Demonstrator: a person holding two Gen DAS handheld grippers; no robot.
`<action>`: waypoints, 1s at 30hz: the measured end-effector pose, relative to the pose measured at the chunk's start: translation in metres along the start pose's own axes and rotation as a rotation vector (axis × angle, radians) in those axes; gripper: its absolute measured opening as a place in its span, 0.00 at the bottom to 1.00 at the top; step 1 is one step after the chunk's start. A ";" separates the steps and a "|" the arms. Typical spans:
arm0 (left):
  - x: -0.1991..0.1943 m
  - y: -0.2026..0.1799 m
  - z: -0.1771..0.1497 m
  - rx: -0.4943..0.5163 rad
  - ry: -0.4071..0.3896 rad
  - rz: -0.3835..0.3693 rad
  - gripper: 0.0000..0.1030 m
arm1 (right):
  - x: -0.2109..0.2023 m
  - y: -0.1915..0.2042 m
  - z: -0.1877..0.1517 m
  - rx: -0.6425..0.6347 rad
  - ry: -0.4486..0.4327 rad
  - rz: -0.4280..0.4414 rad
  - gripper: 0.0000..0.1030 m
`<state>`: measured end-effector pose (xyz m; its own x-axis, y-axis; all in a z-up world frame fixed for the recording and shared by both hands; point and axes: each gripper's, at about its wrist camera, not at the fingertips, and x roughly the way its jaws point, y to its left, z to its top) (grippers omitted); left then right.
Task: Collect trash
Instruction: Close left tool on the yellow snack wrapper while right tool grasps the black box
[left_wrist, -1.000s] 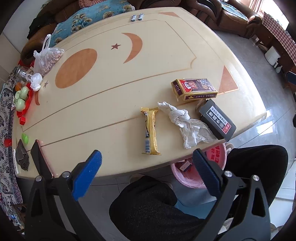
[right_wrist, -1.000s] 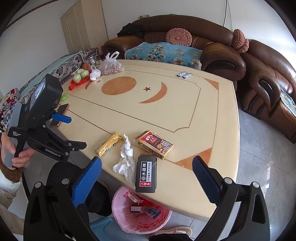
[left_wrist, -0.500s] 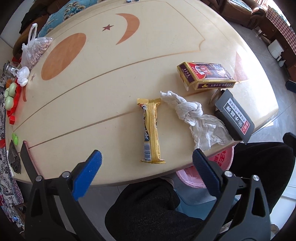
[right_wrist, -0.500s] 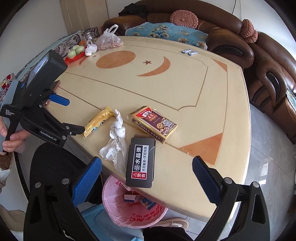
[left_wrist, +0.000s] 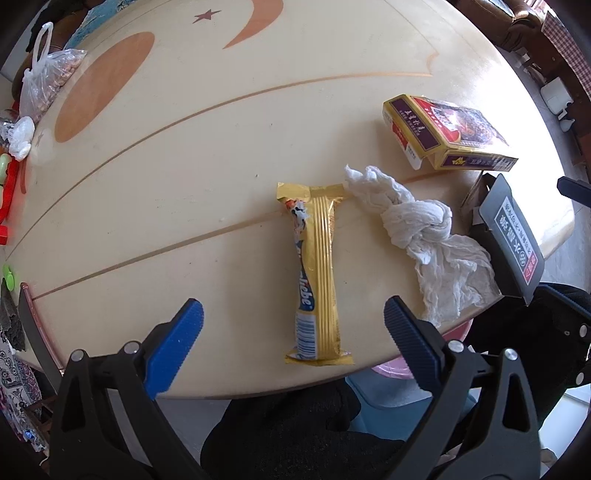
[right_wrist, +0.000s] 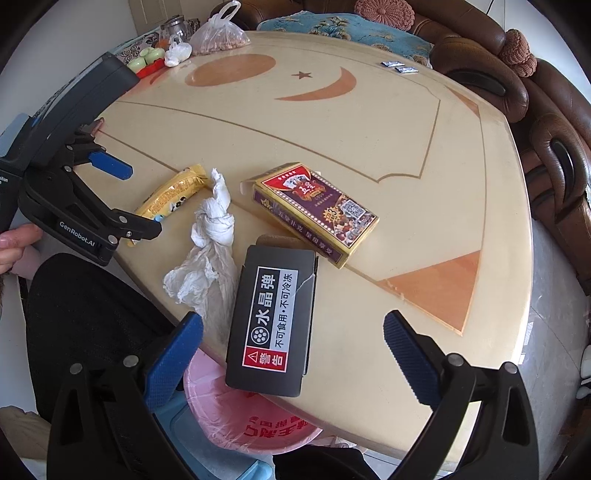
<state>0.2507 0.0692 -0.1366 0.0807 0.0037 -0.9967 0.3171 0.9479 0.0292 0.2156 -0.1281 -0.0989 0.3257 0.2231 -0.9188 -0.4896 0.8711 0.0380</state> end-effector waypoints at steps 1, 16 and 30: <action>0.003 0.001 0.001 0.002 0.002 -0.001 0.93 | 0.004 0.000 0.000 -0.004 0.004 0.001 0.93; 0.025 0.016 0.018 0.033 -0.003 -0.027 0.88 | 0.035 -0.008 -0.004 0.004 0.054 0.019 0.73; 0.017 -0.013 0.032 0.061 -0.019 -0.022 0.70 | 0.039 -0.004 -0.002 -0.008 0.038 -0.015 0.51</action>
<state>0.2781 0.0468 -0.1514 0.0905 -0.0233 -0.9956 0.3762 0.9264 0.0125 0.2283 -0.1237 -0.1353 0.3022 0.1932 -0.9334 -0.4912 0.8708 0.0212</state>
